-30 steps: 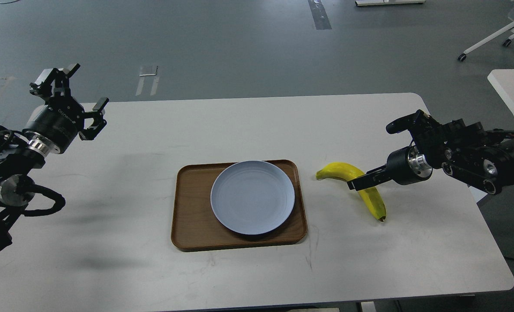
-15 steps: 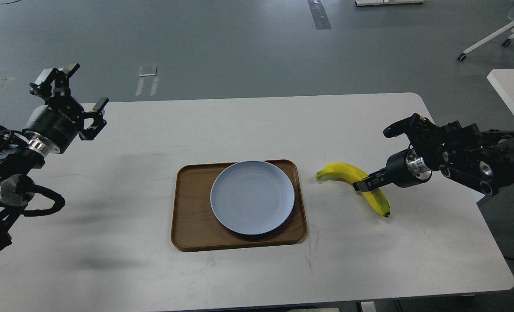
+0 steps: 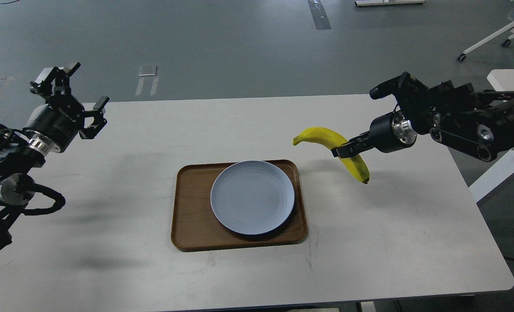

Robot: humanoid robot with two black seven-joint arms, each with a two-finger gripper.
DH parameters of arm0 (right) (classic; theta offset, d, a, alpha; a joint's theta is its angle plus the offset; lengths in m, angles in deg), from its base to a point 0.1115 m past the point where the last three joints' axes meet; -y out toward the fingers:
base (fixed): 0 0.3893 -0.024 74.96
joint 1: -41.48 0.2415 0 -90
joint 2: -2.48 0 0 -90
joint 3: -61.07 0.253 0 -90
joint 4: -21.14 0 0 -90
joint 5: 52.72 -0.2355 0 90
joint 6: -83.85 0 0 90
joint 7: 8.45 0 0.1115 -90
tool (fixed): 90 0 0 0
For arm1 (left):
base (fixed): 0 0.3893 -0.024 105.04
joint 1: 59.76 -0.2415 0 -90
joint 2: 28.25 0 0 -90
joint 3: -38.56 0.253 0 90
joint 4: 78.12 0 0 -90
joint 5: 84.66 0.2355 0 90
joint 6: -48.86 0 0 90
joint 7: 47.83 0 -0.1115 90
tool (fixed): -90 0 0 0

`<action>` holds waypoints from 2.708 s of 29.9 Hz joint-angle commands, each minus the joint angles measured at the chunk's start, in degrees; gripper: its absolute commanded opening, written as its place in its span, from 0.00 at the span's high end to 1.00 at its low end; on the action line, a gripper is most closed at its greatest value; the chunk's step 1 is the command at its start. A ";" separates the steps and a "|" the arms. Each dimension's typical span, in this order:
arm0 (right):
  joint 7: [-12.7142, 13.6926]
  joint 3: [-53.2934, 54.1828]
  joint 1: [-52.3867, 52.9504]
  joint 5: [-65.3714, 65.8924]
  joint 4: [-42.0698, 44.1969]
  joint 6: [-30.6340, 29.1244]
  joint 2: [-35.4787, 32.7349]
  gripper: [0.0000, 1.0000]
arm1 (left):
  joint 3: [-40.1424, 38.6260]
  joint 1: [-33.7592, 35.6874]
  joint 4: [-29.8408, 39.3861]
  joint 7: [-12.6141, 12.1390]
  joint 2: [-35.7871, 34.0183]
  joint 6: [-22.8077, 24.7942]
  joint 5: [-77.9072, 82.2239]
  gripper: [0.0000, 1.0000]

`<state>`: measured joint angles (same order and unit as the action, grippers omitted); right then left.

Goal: Place banana on plate with both arms
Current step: 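Lift the banana with the right gripper and carry it over the plate, then lower the banana onto the plate, open the right gripper, withdraw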

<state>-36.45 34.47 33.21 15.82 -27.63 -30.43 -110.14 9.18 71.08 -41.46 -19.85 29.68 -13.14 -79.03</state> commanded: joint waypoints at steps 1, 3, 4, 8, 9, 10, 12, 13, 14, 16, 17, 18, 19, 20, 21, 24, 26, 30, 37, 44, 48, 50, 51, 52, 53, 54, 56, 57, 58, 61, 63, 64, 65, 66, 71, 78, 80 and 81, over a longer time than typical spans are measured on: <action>0.00 -2.65 2.03 -3.06 -0.19 -0.07 4.85 1.00 | 0.02 0.20 -0.01 0.02 -0.01 0.00 0.00 0.02; 0.00 -4.50 2.30 -3.50 0.16 -0.07 7.67 1.00 | 0.02 0.29 -0.01 0.02 0.08 0.00 0.00 0.02; 0.00 -5.03 2.30 -3.76 0.34 -0.07 9.08 1.00 | 0.02 0.29 0.08 0.02 0.08 0.00 0.00 0.02; 0.00 -5.65 1.86 -4.99 1.04 -0.07 12.07 1.00 | 0.02 0.29 0.26 0.02 0.08 0.00 0.00 0.02; 0.00 -5.65 1.60 -5.08 1.13 -0.07 12.69 1.00 | 0.02 0.29 0.34 0.02 0.08 0.00 0.00 0.02; 0.00 -5.65 1.51 -5.08 1.13 -0.07 13.39 1.00 | 0.02 0.21 0.26 0.02 0.08 0.00 0.00 0.02; 0.00 -5.74 1.33 -5.17 1.22 -0.07 14.45 1.00 | 0.02 0.21 0.26 0.02 0.08 0.00 0.00 0.02; 0.00 -5.74 1.33 -5.17 1.22 -0.07 14.71 1.00 | 0.02 0.21 0.26 0.02 0.08 0.00 0.00 0.02; 0.00 -5.92 1.25 -5.17 1.30 0.02 14.98 1.00 | 0.02 0.21 0.26 0.02 0.08 0.00 0.00 0.02; 0.00 -6.44 0.90 -6.13 1.65 0.02 15.94 1.00 | 0.02 0.21 0.26 0.02 0.17 0.00 0.00 0.02; 0.00 -6.88 0.81 -6.92 2.09 0.02 16.82 1.00 | 0.02 0.21 0.26 0.02 0.51 0.00 0.00 0.02; 0.00 -7.41 0.63 -7.62 2.79 0.11 17.61 1.00 | 0.02 0.21 0.26 0.02 0.69 0.00 -0.09 0.02; 0.00 -7.76 0.37 -7.81 3.06 0.11 18.05 1.00 | 0.02 0.21 0.26 0.02 0.78 0.00 -0.09 0.02; 0.00 -8.03 0.11 -7.98 3.32 0.28 18.49 1.00 | 0.02 0.21 0.26 0.02 0.78 0.00 -0.09 0.02; 0.00 -8.38 -0.33 -7.98 4.02 0.46 19.28 1.00 | 0.02 0.21 0.26 0.02 0.78 0.00 0.00 0.02; 0.00 -8.38 -1.56 -8.07 5.78 0.81 20.78 1.00 | 0.02 0.21 0.26 0.02 0.87 0.00 -0.09 0.02; 0.00 -8.38 -1.92 -8.07 6.31 0.81 21.39 1.00 | 0.02 0.21 0.26 0.02 0.87 0.00 -0.09 0.02; 0.00 -8.38 -2.27 -8.42 6.84 1.34 22.01 0.91 | 0.02 0.29 0.26 0.02 0.78 0.00 -0.09 0.02; 0.00 -8.47 -3.15 -11.41 7.46 5.03 22.63 0.51 | 0.02 0.29 0.26 0.02 0.87 0.00 -0.09 0.02; 0.00 -8.38 -3.06 -11.76 7.46 5.03 22.63 0.22 | 0.02 0.38 0.26 0.02 0.78 0.00 -0.09 0.02; 0.00 -7.68 -2.89 -11.85 7.63 5.03 22.10 0.08 | 0.02 0.38 0.26 0.02 0.69 0.00 -0.09 0.02; 0.00 -6.98 -2.18 -12.37 7.98 5.03 20.00 0.04 | 0.02 0.38 0.26 0.02 0.69 0.00 0.00 0.02; 0.00 -6.02 -2.01 -13.60 8.16 5.03 18.16 0.04 | 0.02 0.47 0.26 0.02 0.69 0.00 0.00 0.02; 0.00 -5.22 -2.01 -14.30 8.25 5.03 17.36 0.03 | 0.02 0.47 0.26 0.02 0.69 0.00 0.00 0.02; 0.00 -3.30 -2.01 -15.79 8.42 5.03 15.61 0.03 | 0.02 0.47 0.26 0.02 0.69 0.00 0.00 0.02; 0.00 -2.06 -2.09 -16.50 8.42 5.03 14.73 0.03 | 0.02 0.47 0.26 0.02 0.69 0.00 0.00 0.02; 0.00 2.24 -2.97 -18.35 8.42 5.47 11.21 0.01 | 0.02 0.47 0.26 0.02 0.69 0.00 0.00 0.02; 0.00 5.74 -4.02 -19.49 8.42 5.73 8.85 0.01 | 0.02 0.47 0.26 0.02 0.78 0.00 0.00 0.02; 0.00 7.77 -5.16 -20.19 8.42 5.91 7.78 0.01 | 0.02 0.47 0.26 0.02 0.87 0.00 0.09 0.02; 0.00 17.77 -11.21 -22.91 8.42 6.52 3.75 0.00 | 0.11 0.47 0.26 0.02 1.48 0.00 0.09 0.02; 0.00 23.92 -15.34 -24.76 8.25 6.88 1.46 0.00 | 0.11 0.38 0.26 0.02 2.09 0.00 0.09 0.02; 0.00 25.62 -16.84 -25.38 8.16 6.88 1.01 0.00 | 0.11 0.38 0.26 0.02 2.27 0.00 0.09 0.02; 0.00 27.37 -18.43 -26.17 8.16 6.88 0.66 0.00 | 0.11 0.38 0.17 0.02 2.45 0.00 0.09 0.02; 0.00 30.87 -21.57 -28.00 8.16 6.88 0.48 0.00 | 0.11 0.29 0.08 0.02 2.89 0.00 0.09 0.02; 0.00 39.95 -30.12 -40.04 7.99 6.88 -0.22 0.00 | 0.20 -0.15 -0.27 0.02 4.21 0.00 0.17 0.02; 0.00 44.35 -35.93 -58.41 7.99 6.53 -0.23 0.00 | 0.20 -1.20 -0.45 0.02 5.96 0.00 0.17 0.02; 0.00 44.35 -36.46 -59.92 7.98 6.53 -0.23 0.00 | 0.20 -1.55 -0.88 0.02 6.40 0.00 0.17 0.02; 0.00 44.35 -36.98 -60.19 7.90 6.44 -0.23 0.00 | 0.20 -1.64 -1.41 0.02 6.84 0.00 0.17 0.02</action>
<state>-36.44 78.75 -2.66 -42.27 -19.59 -23.83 -110.38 9.39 69.87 -42.03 -19.82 35.66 -13.14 -78.85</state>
